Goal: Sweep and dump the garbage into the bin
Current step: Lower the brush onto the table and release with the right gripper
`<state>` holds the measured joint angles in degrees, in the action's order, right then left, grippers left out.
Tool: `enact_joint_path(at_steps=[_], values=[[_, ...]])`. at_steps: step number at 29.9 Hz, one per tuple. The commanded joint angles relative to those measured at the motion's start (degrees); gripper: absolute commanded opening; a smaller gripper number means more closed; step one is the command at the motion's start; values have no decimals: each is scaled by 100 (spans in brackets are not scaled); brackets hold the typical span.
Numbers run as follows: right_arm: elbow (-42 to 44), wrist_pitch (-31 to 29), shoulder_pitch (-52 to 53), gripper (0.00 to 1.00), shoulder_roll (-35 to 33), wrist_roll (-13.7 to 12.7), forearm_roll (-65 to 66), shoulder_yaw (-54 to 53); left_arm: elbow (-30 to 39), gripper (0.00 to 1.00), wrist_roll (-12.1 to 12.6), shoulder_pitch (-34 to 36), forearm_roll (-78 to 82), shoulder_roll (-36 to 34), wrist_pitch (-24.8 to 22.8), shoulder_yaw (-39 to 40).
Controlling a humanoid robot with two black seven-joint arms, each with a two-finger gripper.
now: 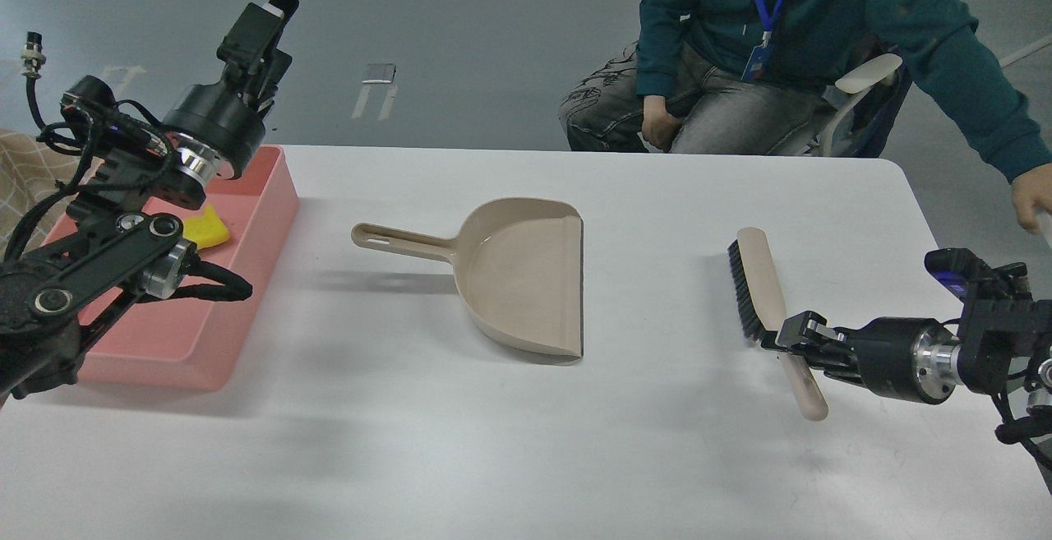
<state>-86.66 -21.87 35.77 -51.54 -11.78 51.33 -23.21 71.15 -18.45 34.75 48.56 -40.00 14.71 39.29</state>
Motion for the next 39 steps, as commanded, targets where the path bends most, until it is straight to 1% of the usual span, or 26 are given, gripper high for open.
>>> enact_joint_path(at_steps=[1, 2, 3, 9, 13, 15, 16, 21, 23, 27, 30, 31, 32, 33, 35, 37, 38, 39], values=[[0, 7, 0, 12, -6, -9, 0, -9, -5, 96, -1, 6, -5, 10, -4, -1], [8, 16, 0, 15, -6, -9, 0, -9, -5, 96, -1, 6, -5, 10, -4, -1], [9, 16, 0, 21, -6, -9, 0, -9, -5, 96, -1, 14, 4, 1, -12, -1], [9, 16, 0, 39, -32, -53, -17, -9, -92, 96, -1, 76, -5, 10, -12, -1], [17, 16, 0, 42, -32, -61, -17, 0, -119, 96, -1, 76, -5, 27, -21, 17], [17, 16, 0, 48, -32, -61, -26, 0, -136, 96, -1, 85, -5, 54, -39, -1], [9, 16, 0, 49, -32, -61, -26, 0, -137, 96, -1, 85, -5, 54, -39, -1], [0, 7, 0, 52, -76, -70, -35, 0, -145, 96, -1, 85, -5, 54, -48, 17], [-26, -10, 0, 54, -163, -70, -44, -9, -145, 96, -1, 85, -5, 54, -48, 17], [-123, -11, 0, 55, -356, -70, -61, -17, -145, 96, -1, 85, -5, 62, -56, 17], [-316, -63, 18, 60, -637, -70, -70, -131, -145, 96, -1, 94, -5, 54, -56, 17], [-343, -150, 18, 68, -734, -70, -96, -323, -145, 96, -1, 128, -5, 62, -56, 17], [-343, -151, 18, 68, -735, -70, -96, -325, -145, 96, -1, 129, -5, 62, -56, 17], [-308, -238, 18, 76, -787, -70, -96, -577, -154, 96, -1, 172, -13, 71, -56, 17], [-255, -327, 18, 81, -832, -61, -114, -948, -224, 96, -1, 190, -14, 106, -109, 17], [-168, -336, 27, 95, -832, -70, -289, -1447, -321, 96, -1, 304, -14, 133, -197, 17], [-167, -336, 27, 95, -832, -70, -290, -1450, -321, 96, -1, 305, -14, 133, -197, 17], [-98, -336, 53, 98, -832, -70, -438, -1711, -382, 96, -1, 348, -14, 141, -223, 17]])
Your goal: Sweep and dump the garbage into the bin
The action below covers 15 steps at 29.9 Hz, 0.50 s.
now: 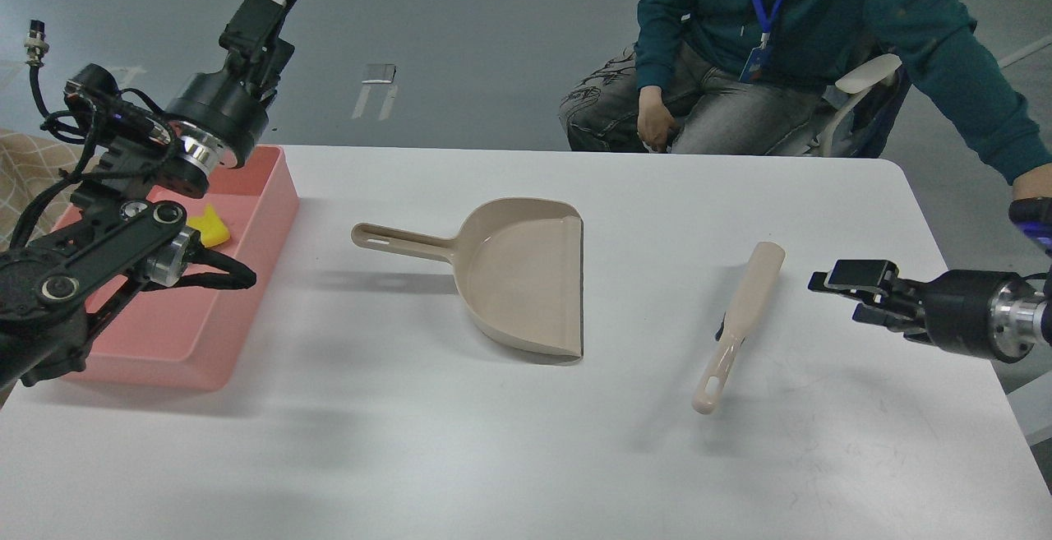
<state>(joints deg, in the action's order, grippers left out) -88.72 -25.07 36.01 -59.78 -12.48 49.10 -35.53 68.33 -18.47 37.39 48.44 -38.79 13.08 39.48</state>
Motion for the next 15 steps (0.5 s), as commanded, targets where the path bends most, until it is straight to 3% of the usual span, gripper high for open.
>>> enact_joint_path(at_steps=[1, 7, 15], values=[[223, -25, 72, 100, 19, -1, -347, -716, -153, 96, 1, 128, -1, 29, -60, -2], [996, 37, 344, 100, 291, 34, -463, -1693, -320, 96, 1, 322, -1, 134, -245, -2], [2903, 37, 1223, 100, 1793, 113, -463, -3003, -865, 96, 1, 700, -71, 486, -543, 7]])
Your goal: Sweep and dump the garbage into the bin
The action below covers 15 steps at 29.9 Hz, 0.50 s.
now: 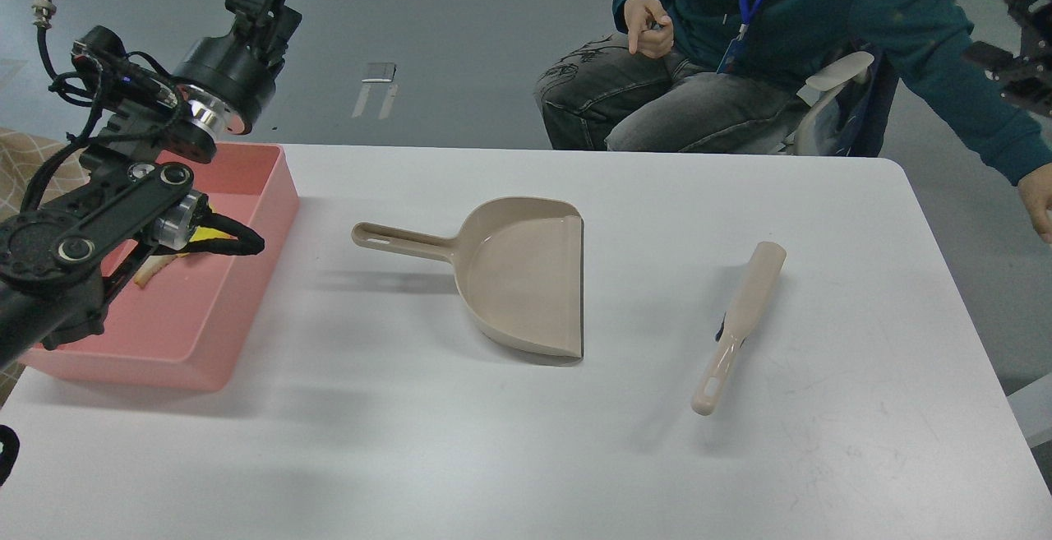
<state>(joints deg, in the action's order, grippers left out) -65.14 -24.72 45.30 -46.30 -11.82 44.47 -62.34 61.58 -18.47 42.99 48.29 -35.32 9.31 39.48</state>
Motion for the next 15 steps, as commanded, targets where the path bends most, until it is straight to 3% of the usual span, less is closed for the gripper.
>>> enact_joint_path(at_steps=[1, 6, 10, 14, 15], values=[[807, 11, 443, 100, 699, 126, 0, -435, -312, 96, 1, 227, -179, 209, -253, 7], [1731, 11, 936, 100, 1429, 592, 0, -779, -857, 96, -69, 543, -724, 376, -666, -2], [2646, 28, 1332, 100, 2071, 1155, 0, -823, -1375, 96, -192, 790, -997, 693, -1203, -2], [3313, 28, 1455, 100, 2616, 2067, -8, -823, -1815, 96, -578, 904, -1391, 886, -1913, 7], [3385, 28, 1464, 100, 2687, 2165, -8, -823, -1885, 96, -597, 922, -1471, 913, -2028, 7]])
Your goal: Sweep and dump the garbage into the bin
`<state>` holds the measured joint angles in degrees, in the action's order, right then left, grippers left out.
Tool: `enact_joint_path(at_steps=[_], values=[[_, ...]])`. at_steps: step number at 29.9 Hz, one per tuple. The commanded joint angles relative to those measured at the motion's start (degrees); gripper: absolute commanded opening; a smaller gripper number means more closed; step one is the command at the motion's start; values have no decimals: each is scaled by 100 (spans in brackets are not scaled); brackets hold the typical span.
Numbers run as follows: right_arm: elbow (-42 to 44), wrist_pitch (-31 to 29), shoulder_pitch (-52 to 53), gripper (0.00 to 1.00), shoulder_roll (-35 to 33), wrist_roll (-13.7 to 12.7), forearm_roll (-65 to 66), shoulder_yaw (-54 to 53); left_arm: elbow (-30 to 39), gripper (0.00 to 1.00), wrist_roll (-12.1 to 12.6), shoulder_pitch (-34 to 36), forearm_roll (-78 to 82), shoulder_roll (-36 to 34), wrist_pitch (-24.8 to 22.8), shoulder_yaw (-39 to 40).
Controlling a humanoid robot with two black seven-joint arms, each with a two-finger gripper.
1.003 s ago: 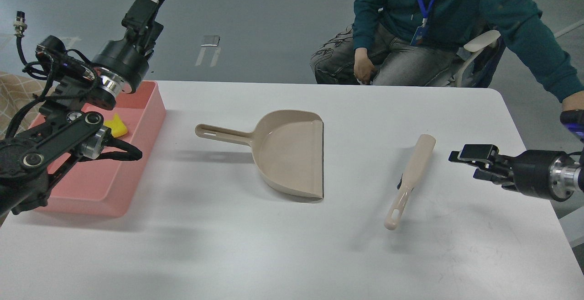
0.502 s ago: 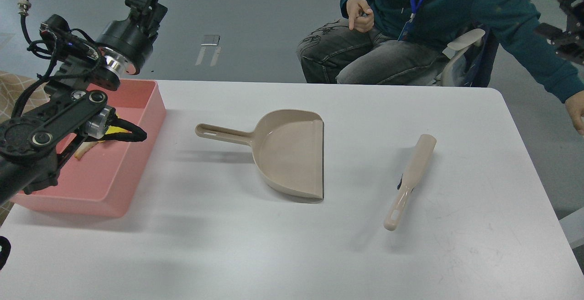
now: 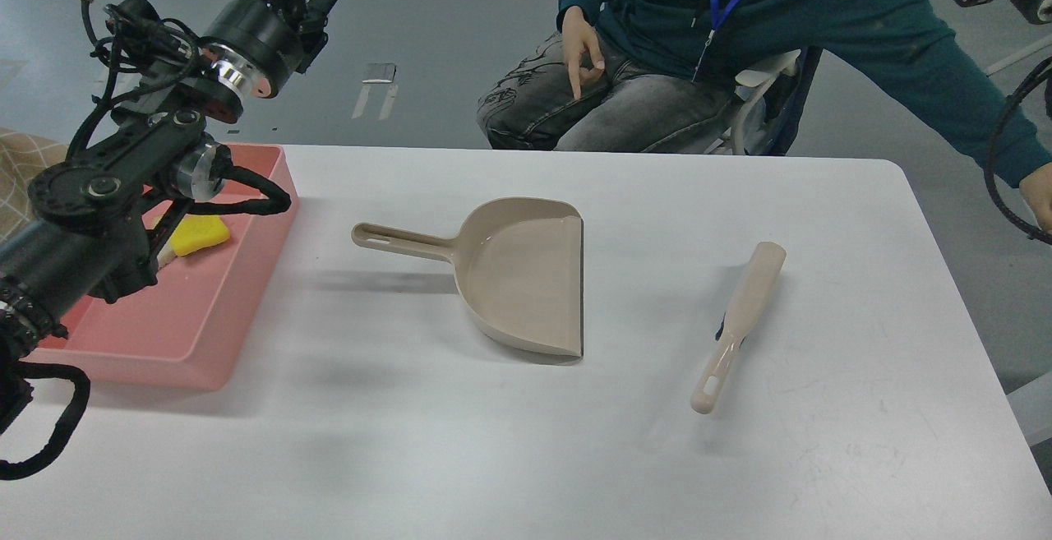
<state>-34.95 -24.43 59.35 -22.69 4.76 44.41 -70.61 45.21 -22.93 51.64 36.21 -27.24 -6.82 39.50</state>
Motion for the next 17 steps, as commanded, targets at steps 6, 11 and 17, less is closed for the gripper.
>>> enact_joint_path(at_steps=[6, 11, 17], values=[[840, -1, 42, 100, 853, 1324, -178, -84, -802, 96, -238, 144, -957, 412, -1031, -4], [964, 8, -37, 100, 1135, 1369, -249, -84, -918, 96, -264, 171, -976, 509, -1278, -4], [929, -1, -152, 100, 1276, 1361, -258, -93, -988, 97, -387, 180, -976, 659, -1454, -4]])
